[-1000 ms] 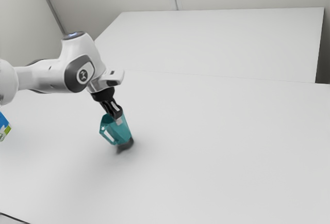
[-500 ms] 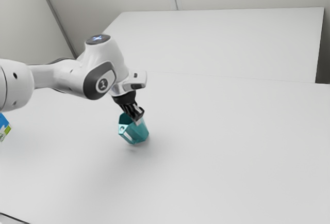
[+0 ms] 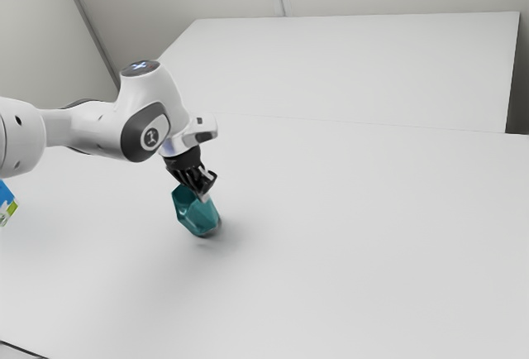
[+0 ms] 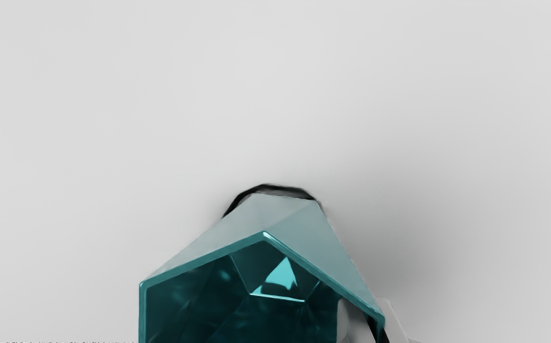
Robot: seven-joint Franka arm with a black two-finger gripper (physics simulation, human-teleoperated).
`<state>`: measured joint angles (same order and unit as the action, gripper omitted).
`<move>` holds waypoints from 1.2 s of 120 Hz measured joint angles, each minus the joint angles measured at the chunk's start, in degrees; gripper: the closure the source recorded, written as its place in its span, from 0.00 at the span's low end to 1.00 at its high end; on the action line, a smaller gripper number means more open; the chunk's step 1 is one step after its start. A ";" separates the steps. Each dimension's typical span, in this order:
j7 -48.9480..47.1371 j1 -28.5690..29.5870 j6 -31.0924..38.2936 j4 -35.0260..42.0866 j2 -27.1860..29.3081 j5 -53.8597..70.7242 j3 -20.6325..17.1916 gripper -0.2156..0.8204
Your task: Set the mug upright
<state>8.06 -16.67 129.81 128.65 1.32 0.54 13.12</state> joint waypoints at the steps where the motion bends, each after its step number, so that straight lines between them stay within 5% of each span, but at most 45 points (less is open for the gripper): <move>1: -0.08 0.02 0.00 -0.02 -0.05 0.00 0.00 0.97; 24: -1.48 -0.45 -0.01 -0.21 -0.43 -0.09 0.00 0.93; 60: -2.61 -2.73 -0.30 -0.49 0.01 -0.54 0.01 0.48; 89: -3.07 -2.08 -1.82 -0.19 4.88 -0.69 -0.02 0.31; 144: 5.38 9.31 -22.76 -33.75 -2.48 -1.19 -4.33 0.24</move>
<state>13.44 -7.37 107.06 94.91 -1.17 -0.65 8.79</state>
